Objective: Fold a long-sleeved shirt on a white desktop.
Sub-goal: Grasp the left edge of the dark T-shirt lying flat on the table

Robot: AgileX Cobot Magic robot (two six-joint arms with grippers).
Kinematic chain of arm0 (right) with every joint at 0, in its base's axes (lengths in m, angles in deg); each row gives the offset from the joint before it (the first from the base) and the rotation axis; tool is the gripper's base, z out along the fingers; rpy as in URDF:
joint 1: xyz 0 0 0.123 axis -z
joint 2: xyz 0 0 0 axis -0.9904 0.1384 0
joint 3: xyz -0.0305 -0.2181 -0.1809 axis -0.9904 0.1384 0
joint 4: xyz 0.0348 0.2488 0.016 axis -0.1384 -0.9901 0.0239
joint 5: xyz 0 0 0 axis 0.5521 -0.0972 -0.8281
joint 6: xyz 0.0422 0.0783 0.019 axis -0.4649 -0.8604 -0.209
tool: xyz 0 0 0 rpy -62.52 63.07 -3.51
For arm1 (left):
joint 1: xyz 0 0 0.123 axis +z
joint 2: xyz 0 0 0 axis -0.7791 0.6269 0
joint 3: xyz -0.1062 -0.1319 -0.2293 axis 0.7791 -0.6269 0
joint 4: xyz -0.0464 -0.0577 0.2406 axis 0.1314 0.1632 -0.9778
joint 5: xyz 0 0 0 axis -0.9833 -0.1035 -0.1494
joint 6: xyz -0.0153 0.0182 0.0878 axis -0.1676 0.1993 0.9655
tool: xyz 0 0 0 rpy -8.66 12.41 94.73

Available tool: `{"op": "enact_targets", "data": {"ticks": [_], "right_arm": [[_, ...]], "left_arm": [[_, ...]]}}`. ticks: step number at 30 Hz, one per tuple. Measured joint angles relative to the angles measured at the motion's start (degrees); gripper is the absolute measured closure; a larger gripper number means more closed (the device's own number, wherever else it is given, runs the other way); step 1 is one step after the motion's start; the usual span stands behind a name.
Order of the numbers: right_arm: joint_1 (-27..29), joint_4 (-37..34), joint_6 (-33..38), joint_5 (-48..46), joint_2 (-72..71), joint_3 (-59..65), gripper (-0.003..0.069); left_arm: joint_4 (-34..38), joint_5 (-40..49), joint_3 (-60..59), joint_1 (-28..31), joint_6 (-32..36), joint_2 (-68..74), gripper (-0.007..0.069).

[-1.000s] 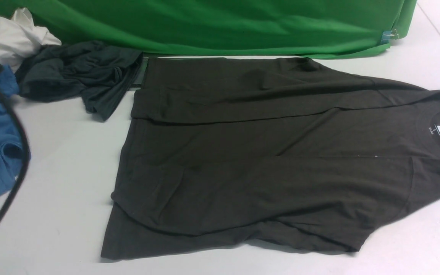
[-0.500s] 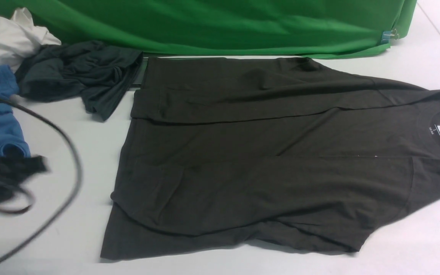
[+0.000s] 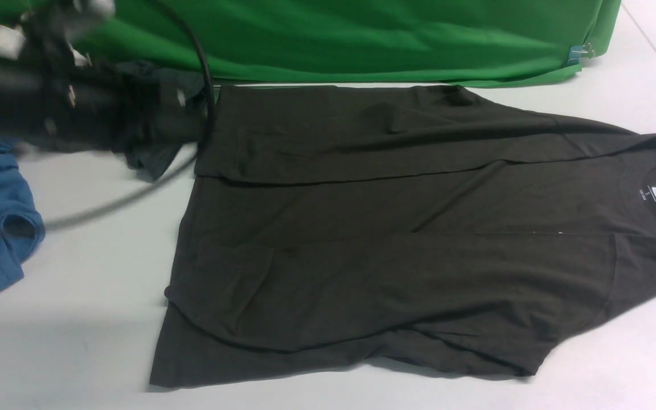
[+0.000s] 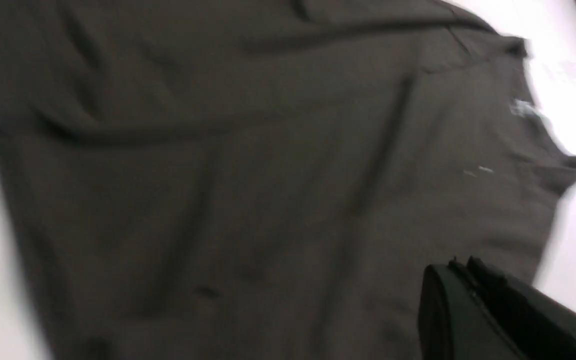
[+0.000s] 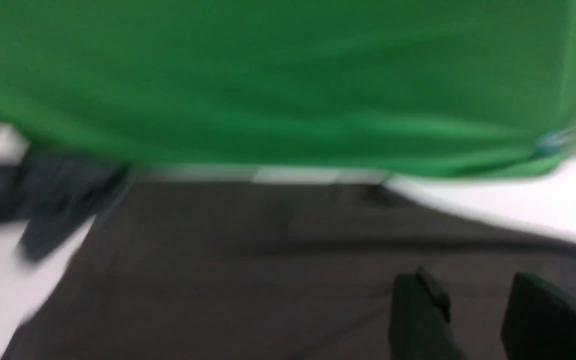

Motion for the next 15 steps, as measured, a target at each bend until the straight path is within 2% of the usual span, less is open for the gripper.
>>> {"op": "enact_targets", "data": {"ticks": [4, 9, 15], "right_arm": [[-5.0, 0.0, 0.6, -8.0, 2.4, -0.2, 0.0417], [-7.6, 0.0, 0.7, -15.7, 6.0, -0.4, 0.0417], [-7.9, 0.1, 0.7, -18.6, 9.0, -0.5, 0.0417]], "left_arm": [[-11.3, -3.3, 5.3, 0.0, -4.7, 1.2, 0.0605], [-15.4, -9.7, 5.3, 0.1, -5.2, 2.1, 0.0605], [-22.7, -4.6, 3.8, 0.1, -5.2, 4.5, 0.0603]]}}
